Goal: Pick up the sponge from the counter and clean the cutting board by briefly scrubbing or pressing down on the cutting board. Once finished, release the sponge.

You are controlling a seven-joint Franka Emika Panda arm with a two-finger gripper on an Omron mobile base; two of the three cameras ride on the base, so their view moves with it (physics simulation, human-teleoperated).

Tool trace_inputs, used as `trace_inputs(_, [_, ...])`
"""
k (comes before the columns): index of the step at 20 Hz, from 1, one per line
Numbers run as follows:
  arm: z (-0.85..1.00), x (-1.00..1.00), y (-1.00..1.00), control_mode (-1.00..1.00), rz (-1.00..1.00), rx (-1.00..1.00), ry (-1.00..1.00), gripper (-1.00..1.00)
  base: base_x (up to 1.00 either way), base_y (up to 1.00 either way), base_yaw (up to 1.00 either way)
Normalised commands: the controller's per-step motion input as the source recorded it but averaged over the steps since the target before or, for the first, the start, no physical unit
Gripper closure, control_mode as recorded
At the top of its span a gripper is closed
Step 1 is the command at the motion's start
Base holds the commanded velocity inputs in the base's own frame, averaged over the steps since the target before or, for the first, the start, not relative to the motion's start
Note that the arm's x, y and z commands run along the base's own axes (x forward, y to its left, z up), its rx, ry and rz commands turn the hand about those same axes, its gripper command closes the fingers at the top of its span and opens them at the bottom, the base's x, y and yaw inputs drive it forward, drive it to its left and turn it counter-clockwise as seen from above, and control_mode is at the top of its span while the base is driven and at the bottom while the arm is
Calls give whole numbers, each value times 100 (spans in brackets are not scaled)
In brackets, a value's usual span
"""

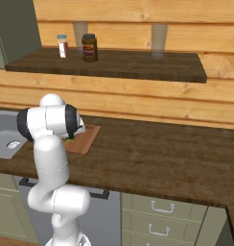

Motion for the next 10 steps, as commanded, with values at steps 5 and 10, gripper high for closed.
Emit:
trace_inputs(5, [0,-16,27,-100,-3,0,0,100,0,0,0])
trace_inputs(10, [-8,-29,-58,-100,-8,0,0,100,0,0,0])
